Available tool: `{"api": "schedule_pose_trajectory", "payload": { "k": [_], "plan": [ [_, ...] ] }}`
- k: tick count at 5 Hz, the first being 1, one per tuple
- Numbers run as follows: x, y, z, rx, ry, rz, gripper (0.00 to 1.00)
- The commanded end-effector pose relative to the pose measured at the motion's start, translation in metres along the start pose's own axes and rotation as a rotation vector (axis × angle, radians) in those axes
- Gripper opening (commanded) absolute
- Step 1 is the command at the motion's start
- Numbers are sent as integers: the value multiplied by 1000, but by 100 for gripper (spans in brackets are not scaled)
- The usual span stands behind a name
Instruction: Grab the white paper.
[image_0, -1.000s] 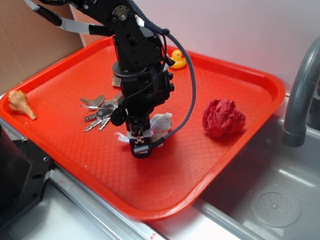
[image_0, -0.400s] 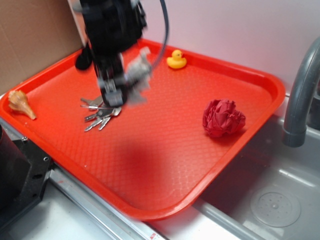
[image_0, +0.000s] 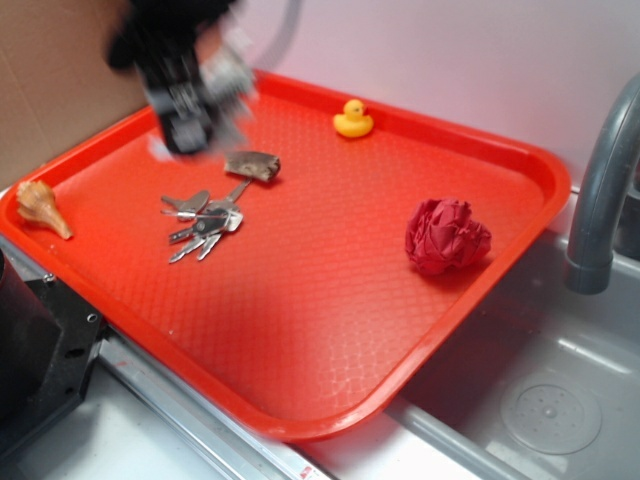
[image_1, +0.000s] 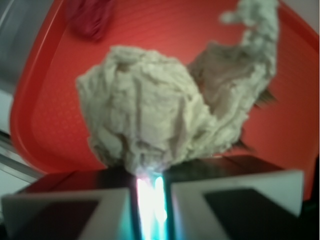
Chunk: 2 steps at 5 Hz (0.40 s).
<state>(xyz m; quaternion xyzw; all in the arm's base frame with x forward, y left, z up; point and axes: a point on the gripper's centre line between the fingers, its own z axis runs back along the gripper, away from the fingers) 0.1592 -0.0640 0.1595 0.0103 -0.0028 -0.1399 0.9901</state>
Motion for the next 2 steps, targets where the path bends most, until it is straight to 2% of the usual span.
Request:
{"api": "schedule_pose_trajectory", "payload": {
  "k": [1,2],
  "plan": [
    [-40,27,39,45,-130,436,0],
    [-51,31,46,94,-152,526,0]
  ]
}}
